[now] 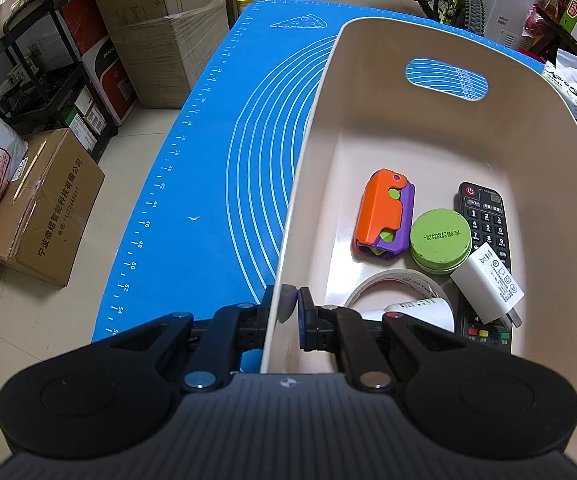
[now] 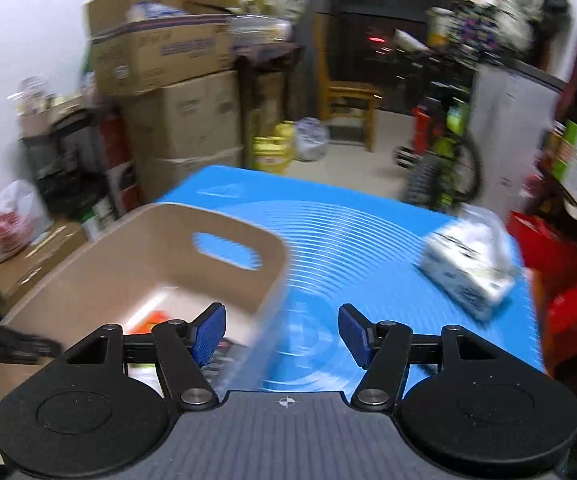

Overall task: Organize rigid objects
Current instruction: 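Grasp the black marker by its middle with the right gripper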

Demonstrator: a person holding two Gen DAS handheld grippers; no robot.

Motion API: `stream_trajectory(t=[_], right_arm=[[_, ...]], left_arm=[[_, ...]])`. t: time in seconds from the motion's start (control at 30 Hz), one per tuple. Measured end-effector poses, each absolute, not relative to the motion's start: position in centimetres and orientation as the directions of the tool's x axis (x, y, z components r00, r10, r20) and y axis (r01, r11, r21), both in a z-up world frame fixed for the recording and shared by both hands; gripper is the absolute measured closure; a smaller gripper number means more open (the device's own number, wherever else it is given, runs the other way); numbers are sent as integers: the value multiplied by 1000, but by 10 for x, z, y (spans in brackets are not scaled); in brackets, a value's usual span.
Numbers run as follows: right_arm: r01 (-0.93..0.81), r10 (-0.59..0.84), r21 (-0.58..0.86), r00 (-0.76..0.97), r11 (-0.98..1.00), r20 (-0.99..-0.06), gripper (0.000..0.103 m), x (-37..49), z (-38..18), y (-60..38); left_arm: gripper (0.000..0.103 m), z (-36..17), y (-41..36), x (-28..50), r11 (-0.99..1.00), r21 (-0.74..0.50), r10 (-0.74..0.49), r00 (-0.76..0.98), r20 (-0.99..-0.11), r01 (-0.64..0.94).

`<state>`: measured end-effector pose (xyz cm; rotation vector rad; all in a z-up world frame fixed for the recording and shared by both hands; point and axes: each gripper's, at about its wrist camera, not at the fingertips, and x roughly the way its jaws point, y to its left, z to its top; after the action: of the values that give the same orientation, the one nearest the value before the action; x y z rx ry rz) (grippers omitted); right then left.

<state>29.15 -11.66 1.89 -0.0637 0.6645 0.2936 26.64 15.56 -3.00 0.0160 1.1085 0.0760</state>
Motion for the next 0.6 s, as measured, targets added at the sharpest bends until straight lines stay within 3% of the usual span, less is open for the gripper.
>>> stream_trajectory(t=[0.27, 0.5, 0.6], right_arm=[[-180, 71, -90, 728, 980, -682, 32, 326, -30, -185], [-198, 35, -130, 664, 972, -747, 32, 356, -73, -207], [-182, 55, -81, 636, 980, -770, 32, 365, -88, -219]], left_arm=[[91, -30, 154, 267, 997, 58, 75, 443, -893, -53], [91, -30, 154, 267, 997, 58, 75, 443, -893, -53], [91, -30, 154, 267, 997, 59, 76, 443, -893, -53]])
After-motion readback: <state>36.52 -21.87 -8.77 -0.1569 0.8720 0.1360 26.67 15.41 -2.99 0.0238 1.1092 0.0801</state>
